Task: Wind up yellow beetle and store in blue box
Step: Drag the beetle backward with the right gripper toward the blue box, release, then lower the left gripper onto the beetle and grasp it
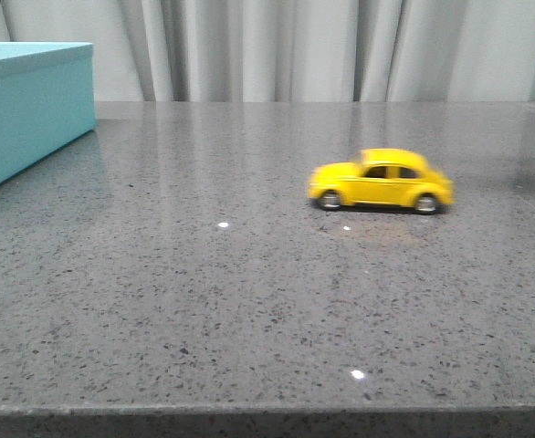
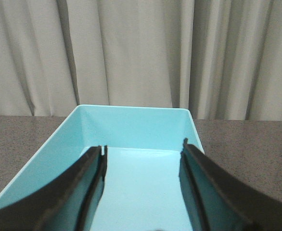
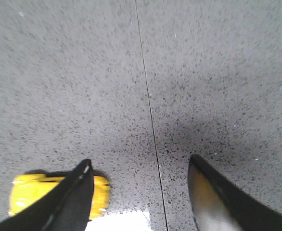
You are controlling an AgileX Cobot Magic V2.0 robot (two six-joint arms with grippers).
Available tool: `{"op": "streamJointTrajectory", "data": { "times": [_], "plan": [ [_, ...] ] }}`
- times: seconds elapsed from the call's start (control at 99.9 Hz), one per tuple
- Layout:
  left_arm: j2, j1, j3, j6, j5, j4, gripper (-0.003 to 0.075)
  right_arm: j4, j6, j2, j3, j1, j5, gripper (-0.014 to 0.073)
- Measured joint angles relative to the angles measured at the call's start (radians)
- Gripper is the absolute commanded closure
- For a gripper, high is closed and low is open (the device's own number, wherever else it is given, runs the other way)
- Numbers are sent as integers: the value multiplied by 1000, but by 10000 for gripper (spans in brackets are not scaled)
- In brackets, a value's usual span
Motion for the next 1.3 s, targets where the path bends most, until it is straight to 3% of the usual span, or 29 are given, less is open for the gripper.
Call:
{"op": "streamJointTrajectory", "data": {
  "times": [0.23,0.55,0.71,0.891,1.111,1.301],
  "plan": [
    [0,0,0,0,-1,0,374,0,-9,-145,79,2,-71,158],
    [0,0,0,0,-49,0,374,17,-15,-402,314,2,-267,158],
    [8,0,-1,0,-49,0,374,36,-15,-499,396,2,-293,158],
    [82,-16,-58,14,52,0,357,50,-17,-555,455,2,-295,158],
    [245,-145,-184,150,141,0,311,59,-17,-572,476,2,-301,158],
    [433,-289,-336,416,278,0,311,59,-17,-572,480,2,-311,158]
  ]
}}
